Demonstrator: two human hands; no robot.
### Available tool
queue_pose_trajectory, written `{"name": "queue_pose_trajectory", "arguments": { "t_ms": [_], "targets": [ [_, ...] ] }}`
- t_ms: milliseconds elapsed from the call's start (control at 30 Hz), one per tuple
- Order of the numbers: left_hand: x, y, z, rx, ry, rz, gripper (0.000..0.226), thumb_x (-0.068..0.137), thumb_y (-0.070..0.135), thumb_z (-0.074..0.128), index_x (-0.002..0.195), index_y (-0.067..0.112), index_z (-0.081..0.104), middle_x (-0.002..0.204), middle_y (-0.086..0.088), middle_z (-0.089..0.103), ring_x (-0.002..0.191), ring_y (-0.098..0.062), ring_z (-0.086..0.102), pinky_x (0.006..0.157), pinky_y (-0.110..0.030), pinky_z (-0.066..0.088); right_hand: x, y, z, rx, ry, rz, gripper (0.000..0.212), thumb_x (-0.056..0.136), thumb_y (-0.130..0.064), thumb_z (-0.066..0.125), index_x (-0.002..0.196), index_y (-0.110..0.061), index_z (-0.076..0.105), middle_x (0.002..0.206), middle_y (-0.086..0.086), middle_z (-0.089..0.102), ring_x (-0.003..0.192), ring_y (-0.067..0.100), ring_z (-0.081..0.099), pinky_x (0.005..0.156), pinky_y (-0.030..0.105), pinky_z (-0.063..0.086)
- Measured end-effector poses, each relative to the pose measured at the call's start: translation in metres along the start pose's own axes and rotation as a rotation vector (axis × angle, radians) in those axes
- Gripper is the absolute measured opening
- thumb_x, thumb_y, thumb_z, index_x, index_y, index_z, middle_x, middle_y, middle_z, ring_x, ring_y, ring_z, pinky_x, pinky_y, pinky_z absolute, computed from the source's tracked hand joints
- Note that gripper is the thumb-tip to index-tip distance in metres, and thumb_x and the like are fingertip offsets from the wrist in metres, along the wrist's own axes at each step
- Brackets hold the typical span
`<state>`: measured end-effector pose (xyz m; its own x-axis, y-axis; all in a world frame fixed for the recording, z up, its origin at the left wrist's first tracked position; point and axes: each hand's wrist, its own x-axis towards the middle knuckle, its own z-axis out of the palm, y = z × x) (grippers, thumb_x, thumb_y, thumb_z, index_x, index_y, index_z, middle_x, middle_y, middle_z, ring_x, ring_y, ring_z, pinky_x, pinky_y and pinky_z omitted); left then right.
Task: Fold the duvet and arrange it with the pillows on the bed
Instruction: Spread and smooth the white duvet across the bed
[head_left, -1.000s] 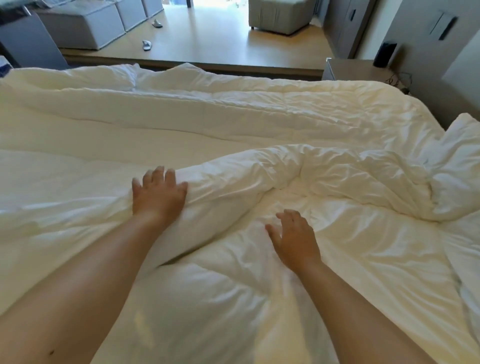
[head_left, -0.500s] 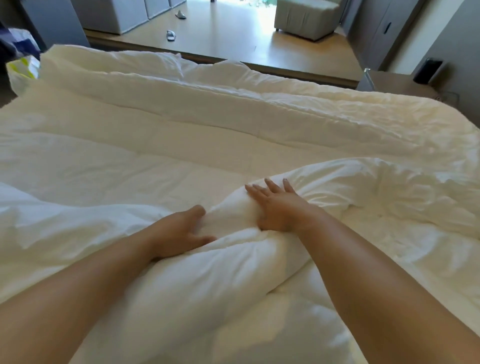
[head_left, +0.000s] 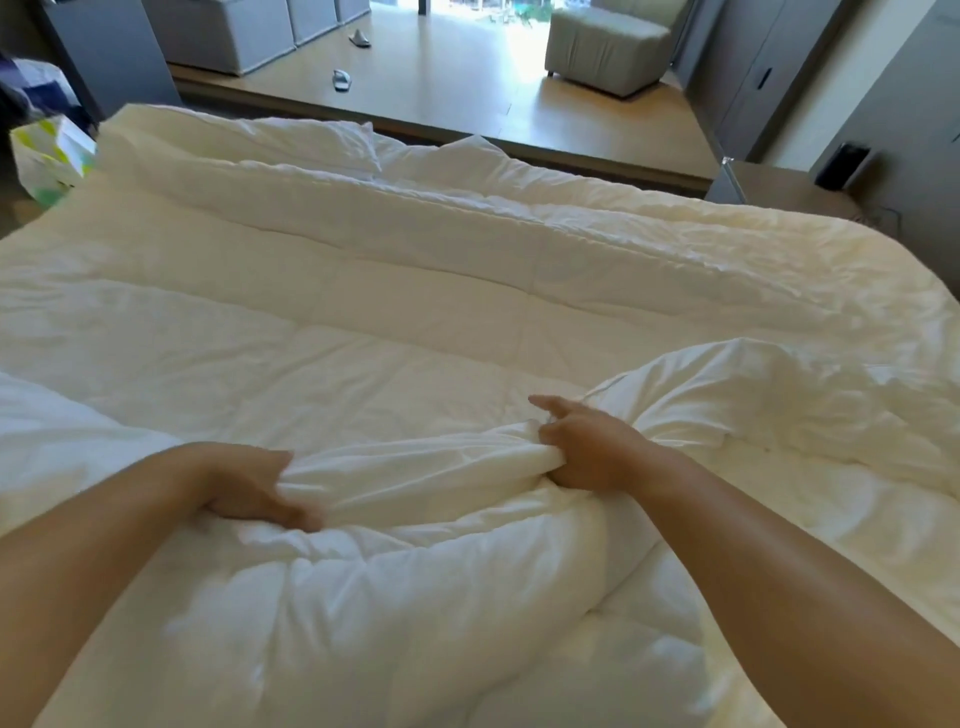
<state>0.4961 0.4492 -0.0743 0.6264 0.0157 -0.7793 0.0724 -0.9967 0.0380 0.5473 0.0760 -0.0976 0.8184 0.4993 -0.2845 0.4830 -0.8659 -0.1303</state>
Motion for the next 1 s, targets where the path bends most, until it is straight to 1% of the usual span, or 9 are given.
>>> {"name": "queue_pose_trajectory", "arguments": {
  "t_ms": [133, 233, 333, 467, 533, 633, 733, 833, 1000],
  "targets": [
    [0.005, -0.016, 0.002, 0.014, -0.023, 0.024, 0.07, 0.052, 0.074, 0.069, 0.099, 0.022, 0.071, 0.091, 0.01, 0.074, 0.084, -0.006, 0.07, 0.084, -0.029, 0.054, 0.011, -0.007, 0.004, 0.139, -0.366, 0.283, 0.097, 0.075, -0.035, 0.069, 0.151, -0.032, 0.009, 0.152, 0.003, 0.031, 0.122, 0.029, 0.05, 0.099, 0.039, 0.041],
    [0.011, -0.016, -0.006, 0.113, 0.213, -0.019, 0.044, 0.069, 0.06, 0.074, 0.088, 0.022, 0.065, 0.092, 0.006, 0.07, 0.086, -0.014, 0.066, 0.078, -0.027, 0.051, 0.018, -0.011, 0.006, 0.066, -0.318, 0.241, 0.062, 0.073, -0.04, 0.069, 0.129, -0.027, 0.046, 0.118, 0.002, 0.062, 0.105, 0.025, 0.059, 0.084, 0.038, 0.048],
    [0.006, -0.02, -0.039, 0.096, 0.682, -0.115, 0.031, 0.083, 0.055, 0.065, 0.088, 0.025, 0.057, 0.101, -0.008, 0.068, 0.094, -0.028, 0.065, 0.078, -0.035, 0.051, 0.025, -0.014, -0.008, -0.011, 0.073, 0.242, 0.038, 0.077, -0.054, 0.065, 0.096, -0.024, 0.052, 0.101, 0.003, 0.065, 0.095, 0.028, 0.062, 0.067, 0.033, 0.042],
    [0.004, -0.015, -0.135, 0.131, 1.424, -0.149, 0.016, 0.092, 0.012, 0.048, 0.105, 0.006, 0.055, 0.102, -0.03, 0.059, 0.093, -0.049, 0.06, 0.081, -0.052, 0.045, 0.052, -0.021, -0.091, -0.028, 0.691, 0.381, 0.044, 0.081, -0.051, 0.065, 0.104, -0.017, 0.048, 0.1, 0.012, 0.063, 0.092, 0.036, 0.062, 0.065, 0.035, 0.038],
    [0.008, 0.005, -0.194, 0.079, 1.532, -0.251, 0.032, 0.092, 0.006, 0.044, 0.122, 0.0, 0.051, 0.119, -0.033, 0.051, 0.113, -0.052, 0.049, 0.096, -0.06, 0.035, 0.076, -0.011, -0.144, 0.102, 0.907, 0.427, 0.041, 0.083, -0.042, 0.065, 0.109, -0.014, 0.049, 0.108, 0.013, 0.06, 0.099, 0.037, 0.059, 0.074, 0.038, 0.043],
    [0.031, 0.049, -0.229, -0.218, 1.316, -0.274, 0.062, 0.1, 0.034, 0.038, 0.153, 0.011, 0.017, 0.158, -0.021, 0.018, 0.145, -0.043, 0.015, 0.114, -0.064, 0.009, 0.105, 0.003, -0.17, 0.401, 0.92, 0.448, 0.064, 0.084, -0.043, 0.061, 0.137, -0.017, 0.037, 0.142, 0.01, 0.039, 0.129, 0.032, 0.041, 0.102, 0.04, 0.036],
    [0.068, 0.078, -0.176, -0.134, 1.175, -0.047, 0.081, 0.096, 0.059, 0.029, 0.155, 0.021, -0.01, 0.164, -0.005, -0.016, 0.149, -0.032, -0.014, 0.113, -0.064, -0.01, 0.11, 0.0, -0.104, 0.236, 0.689, 0.497, 0.085, 0.087, -0.058, 0.051, 0.151, -0.023, 0.007, 0.16, 0.007, -0.003, 0.146, 0.029, 0.002, 0.114, 0.052, 0.011],
    [0.113, 0.079, -0.101, 0.067, 0.979, 0.106, 0.081, 0.093, 0.068, 0.018, 0.154, 0.027, -0.017, 0.16, 0.0, -0.027, 0.148, -0.026, -0.022, 0.113, -0.064, -0.013, 0.102, 0.006, -0.015, 0.143, 0.46, 0.522, 0.081, 0.089, -0.065, 0.037, 0.152, -0.028, 0.002, 0.16, 0.004, -0.015, 0.146, 0.028, -0.011, 0.113, 0.059, -0.002],
    [0.192, 0.024, -0.021, 0.05, 0.739, -0.06, 0.074, 0.092, 0.069, 0.009, 0.155, 0.033, -0.006, 0.163, 0.003, -0.018, 0.151, -0.024, -0.012, 0.114, -0.061, -0.008, 0.124, 0.028, 0.08, 0.155, 0.161, 0.595, 0.075, 0.089, -0.071, 0.017, 0.152, -0.033, -0.001, 0.16, 0.002, -0.015, 0.146, 0.027, -0.016, 0.112, 0.06, -0.01]
  ]
}}
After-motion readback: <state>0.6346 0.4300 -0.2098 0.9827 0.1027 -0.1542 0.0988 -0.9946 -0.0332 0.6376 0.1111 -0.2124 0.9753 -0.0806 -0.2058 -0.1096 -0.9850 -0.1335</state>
